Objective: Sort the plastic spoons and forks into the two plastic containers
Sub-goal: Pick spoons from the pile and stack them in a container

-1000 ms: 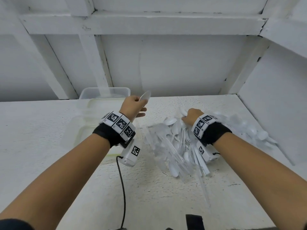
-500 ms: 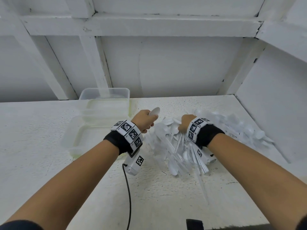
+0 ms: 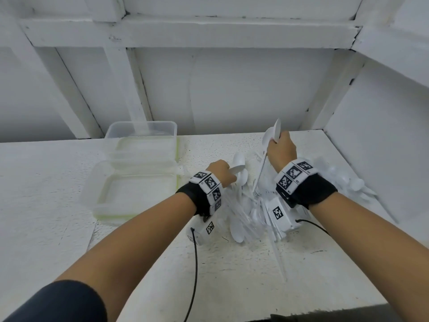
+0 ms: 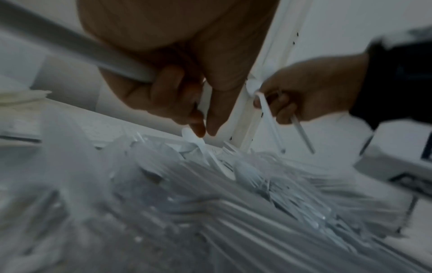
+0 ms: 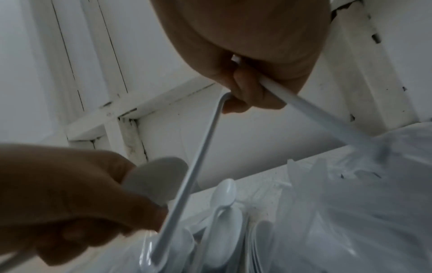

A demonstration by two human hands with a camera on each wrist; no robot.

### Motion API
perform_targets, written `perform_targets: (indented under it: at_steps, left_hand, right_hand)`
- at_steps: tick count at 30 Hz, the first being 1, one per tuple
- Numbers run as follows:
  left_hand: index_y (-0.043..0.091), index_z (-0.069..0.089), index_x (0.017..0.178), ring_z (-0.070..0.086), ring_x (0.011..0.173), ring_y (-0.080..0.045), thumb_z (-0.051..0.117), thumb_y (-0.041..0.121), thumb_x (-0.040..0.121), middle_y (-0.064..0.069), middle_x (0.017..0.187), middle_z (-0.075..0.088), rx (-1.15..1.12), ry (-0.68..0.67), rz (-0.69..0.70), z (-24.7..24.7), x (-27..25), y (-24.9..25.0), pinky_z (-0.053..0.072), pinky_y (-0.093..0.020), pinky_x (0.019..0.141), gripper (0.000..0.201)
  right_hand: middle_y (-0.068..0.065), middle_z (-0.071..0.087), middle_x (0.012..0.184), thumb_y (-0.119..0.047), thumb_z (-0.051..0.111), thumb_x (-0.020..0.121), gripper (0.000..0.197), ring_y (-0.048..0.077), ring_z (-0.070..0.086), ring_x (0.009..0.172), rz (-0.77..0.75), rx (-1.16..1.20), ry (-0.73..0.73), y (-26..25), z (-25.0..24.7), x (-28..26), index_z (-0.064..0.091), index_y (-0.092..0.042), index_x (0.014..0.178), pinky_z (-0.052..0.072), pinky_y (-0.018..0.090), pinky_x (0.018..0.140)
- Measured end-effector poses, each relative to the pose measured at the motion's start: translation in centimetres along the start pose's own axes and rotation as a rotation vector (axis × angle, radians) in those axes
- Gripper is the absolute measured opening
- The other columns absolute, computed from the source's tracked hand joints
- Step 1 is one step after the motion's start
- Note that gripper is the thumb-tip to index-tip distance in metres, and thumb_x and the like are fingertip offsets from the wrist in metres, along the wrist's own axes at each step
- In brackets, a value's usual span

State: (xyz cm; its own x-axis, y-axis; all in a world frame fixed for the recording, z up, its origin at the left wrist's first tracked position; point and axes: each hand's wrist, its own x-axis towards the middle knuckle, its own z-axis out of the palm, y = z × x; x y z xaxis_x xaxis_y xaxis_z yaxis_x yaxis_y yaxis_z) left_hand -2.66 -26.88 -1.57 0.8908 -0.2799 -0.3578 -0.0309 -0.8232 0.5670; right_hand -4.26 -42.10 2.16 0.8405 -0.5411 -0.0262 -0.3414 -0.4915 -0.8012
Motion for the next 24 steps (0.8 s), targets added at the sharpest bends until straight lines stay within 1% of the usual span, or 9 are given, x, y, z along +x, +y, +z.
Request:
perform_targets:
  at_steps: [2, 3, 6, 9, 12, 14, 16, 20, 24]
  left_hand:
    - [0.008, 0.054, 0.087, 0.051, 0.069, -0.018, 0.054, 0.03, 0.09, -0.005, 0.082, 0.055, 0.075, -0.019, 0.021, 0.8, 0.2, 0.7, 0.037, -0.024, 0.056, 0.022]
    - [0.006, 0.055, 0.101, 0.053, 0.077, -0.021, 0.051, 0.034, 0.092, -0.009, 0.093, 0.059, 0.101, -0.022, 0.033, 1.1, 0.2, 0.8, 0.038, -0.025, 0.061, 0.031]
    - [0.009, 0.052, 0.122, 0.058, 0.093, -0.026, 0.046, 0.039, 0.093, -0.012, 0.119, 0.059, 0.153, 0.001, 0.094, 2.1, 0.3, 0.7, 0.042, -0.026, 0.074, 0.042]
    - [0.007, 0.055, 0.11, 0.055, 0.081, -0.023, 0.048, 0.025, 0.091, -0.008, 0.095, 0.061, 0.231, -0.026, 0.081, 2.5, 0.5, 0.8, 0.042, -0.026, 0.068, 0.026]
    - [0.01, 0.049, 0.083, 0.052, 0.074, -0.021, 0.043, 0.018, 0.092, -0.002, 0.074, 0.05, 0.266, -0.017, 0.041, 2.6, 0.6, 1.1, 0.04, -0.025, 0.06, 0.013]
    - [0.012, 0.048, 0.083, 0.052, 0.073, -0.02, 0.044, 0.024, 0.092, 0.0, 0.07, 0.048, 0.279, -0.004, 0.062, 2.9, 0.7, 1.3, 0.041, -0.026, 0.062, 0.016]
    - [0.013, 0.05, 0.086, 0.052, 0.073, -0.02, 0.049, 0.031, 0.091, 0.001, 0.069, 0.047, 0.31, -0.037, 0.083, 3.3, 0.7, 1.5, 0.041, -0.026, 0.064, 0.019]
    - [0.012, 0.051, 0.092, 0.051, 0.077, -0.021, 0.047, 0.023, 0.093, 0.001, 0.07, 0.044, 0.404, -0.1, 0.098, 3.6, 0.9, 1.9, 0.04, -0.028, 0.065, 0.012]
    - [0.014, 0.039, 0.067, 0.049, 0.068, -0.017, 0.048, 0.019, 0.092, 0.002, 0.066, 0.041, 0.34, -0.08, 0.061, 3.5, 1.1, 1.8, 0.037, -0.023, 0.057, 0.027]
  right_hand:
    - [0.018, 0.058, 0.111, -0.014, 0.035, 0.096, 0.027, 0.034, 0.057, 0.1, -0.008, 0.051, 0.022, 0.0, -0.5, 0.0, 0.045, -0.004, 0.119, 0.048, 0.042, 0.083]
    - [0.018, 0.059, 0.11, -0.015, 0.034, 0.096, 0.027, 0.034, 0.058, 0.098, -0.014, 0.058, 0.016, 0.0, -0.7, -0.1, 0.047, -0.005, 0.118, 0.049, 0.04, 0.079]
    - [0.016, 0.06, 0.1, -0.015, 0.033, 0.098, 0.026, 0.029, 0.061, 0.081, -0.004, 0.068, -0.023, 0.6, -1.0, -0.1, 0.047, -0.004, 0.116, 0.05, 0.033, 0.058]
    - [0.013, 0.057, 0.098, -0.016, 0.033, 0.1, 0.027, 0.023, 0.059, 0.07, 0.025, 0.079, -0.065, 1.1, -1.3, -0.2, 0.046, -0.003, 0.12, 0.052, 0.025, 0.046]
    - [0.013, 0.053, 0.103, -0.014, 0.03, 0.101, 0.031, 0.022, 0.062, 0.065, 0.056, 0.145, -0.095, 1.1, -1.4, -0.5, 0.043, -0.005, 0.127, 0.055, 0.026, 0.049]
    - [0.008, 0.047, 0.107, -0.013, 0.027, 0.101, 0.035, 0.023, 0.064, 0.059, 0.074, 0.19, -0.1, 0.8, -1.5, -0.6, 0.038, -0.011, 0.135, 0.054, 0.024, 0.045]
    - [0.008, 0.05, 0.103, -0.013, 0.026, 0.101, 0.037, 0.019, 0.062, 0.05, 0.092, 0.215, -0.1, 0.7, -1.4, -0.6, 0.036, -0.012, 0.137, 0.05, 0.02, 0.039]
    - [0.011, 0.055, 0.074, -0.015, 0.025, 0.101, 0.035, 0.021, 0.056, 0.052, 0.112, 0.267, -0.123, 0.9, -1.3, -0.6, 0.037, -0.012, 0.134, 0.049, 0.023, 0.042]
    - [0.01, 0.053, 0.068, -0.017, 0.027, 0.101, 0.033, 0.02, 0.05, 0.052, 0.085, 0.281, -0.153, 1.3, -1.4, -0.6, 0.039, -0.015, 0.132, 0.044, 0.027, 0.049]
